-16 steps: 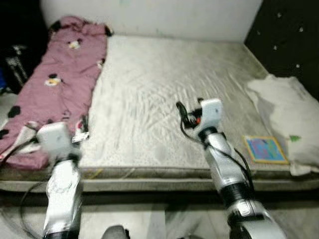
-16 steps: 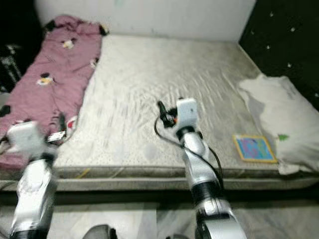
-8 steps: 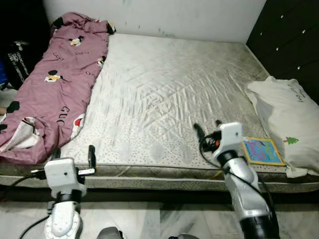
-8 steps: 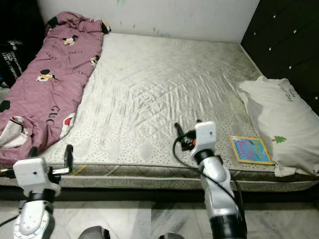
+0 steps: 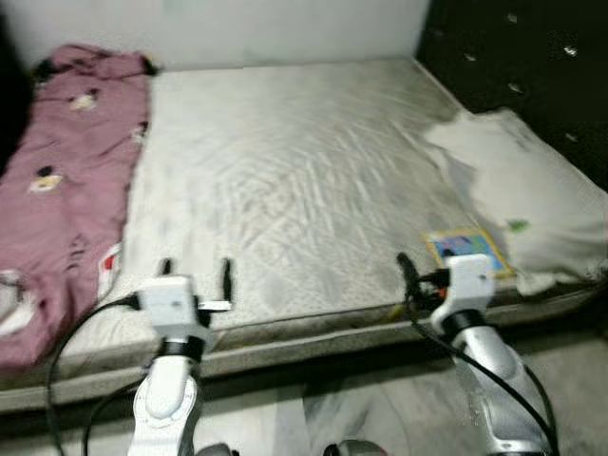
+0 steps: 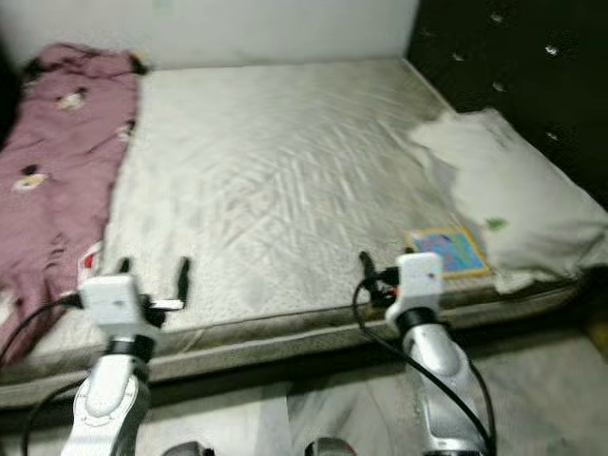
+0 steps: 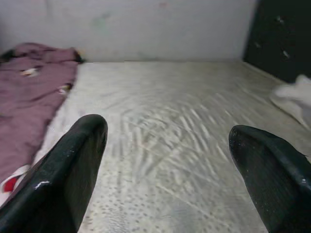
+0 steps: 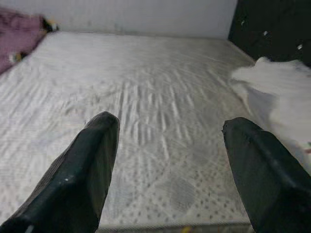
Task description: Clean up the room
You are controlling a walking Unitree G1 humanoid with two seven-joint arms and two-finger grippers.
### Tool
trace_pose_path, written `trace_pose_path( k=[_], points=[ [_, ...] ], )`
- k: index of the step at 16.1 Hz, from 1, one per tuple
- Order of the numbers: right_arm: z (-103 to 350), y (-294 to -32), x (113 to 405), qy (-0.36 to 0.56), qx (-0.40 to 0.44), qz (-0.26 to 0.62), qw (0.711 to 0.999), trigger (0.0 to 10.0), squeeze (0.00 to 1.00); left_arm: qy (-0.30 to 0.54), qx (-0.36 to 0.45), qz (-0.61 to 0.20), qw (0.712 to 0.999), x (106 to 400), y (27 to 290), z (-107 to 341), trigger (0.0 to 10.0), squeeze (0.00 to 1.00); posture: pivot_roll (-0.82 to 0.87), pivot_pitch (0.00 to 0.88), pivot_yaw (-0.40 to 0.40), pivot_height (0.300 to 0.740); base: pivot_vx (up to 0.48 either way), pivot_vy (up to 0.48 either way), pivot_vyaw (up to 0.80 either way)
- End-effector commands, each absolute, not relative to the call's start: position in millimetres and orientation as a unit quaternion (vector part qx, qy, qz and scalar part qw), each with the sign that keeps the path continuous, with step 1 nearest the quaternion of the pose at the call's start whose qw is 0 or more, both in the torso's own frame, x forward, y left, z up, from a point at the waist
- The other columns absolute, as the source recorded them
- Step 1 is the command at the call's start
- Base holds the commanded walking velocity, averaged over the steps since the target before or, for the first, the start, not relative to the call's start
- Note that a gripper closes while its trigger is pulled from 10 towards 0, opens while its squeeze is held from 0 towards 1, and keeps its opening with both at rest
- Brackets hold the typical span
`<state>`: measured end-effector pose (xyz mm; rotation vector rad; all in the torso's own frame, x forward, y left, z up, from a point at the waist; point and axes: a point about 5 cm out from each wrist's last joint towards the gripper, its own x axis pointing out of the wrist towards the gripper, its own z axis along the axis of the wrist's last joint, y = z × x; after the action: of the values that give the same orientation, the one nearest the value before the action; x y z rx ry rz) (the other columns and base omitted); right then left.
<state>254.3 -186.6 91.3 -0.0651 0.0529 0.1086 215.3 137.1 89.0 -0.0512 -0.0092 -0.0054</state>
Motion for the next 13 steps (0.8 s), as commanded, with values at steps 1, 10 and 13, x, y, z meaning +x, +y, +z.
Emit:
trace_pose_path(
  k=[1, 10, 13],
  points=[
    [102.6, -170.9, 252.0, 0.009, -0.030, 0.076, 0.997, 10.0, 0.00, 0.028, -0.030, -0.017, 0.999, 213.9, 136.8, 78.2, 10.0, 0.00, -0.13, 0.000, 0.113, 0.740, 0.000, 0.000, 0.00],
    [95.5, -134.0, 250.2, 0.010, -0.066, 0.123, 0.990, 10.0, 0.00, 0.008, 0.003, -0.010, 1.000, 206.5, 154.1, 83.0, 10.0, 0.00, 0.00, 0.000, 0.027, 0.740, 0.000, 0.000, 0.00],
    [91.6, -115.3, 253.8, 0.023, -0.056, 0.185, 0.981, 10.0, 0.00, 0.006, -0.008, 0.068, 0.998, 190.8, 170.0, 91.0, 10.0, 0.00, 0.10, 0.000, -0.018, 0.740, 0.000, 0.000, 0.00]
  ],
)
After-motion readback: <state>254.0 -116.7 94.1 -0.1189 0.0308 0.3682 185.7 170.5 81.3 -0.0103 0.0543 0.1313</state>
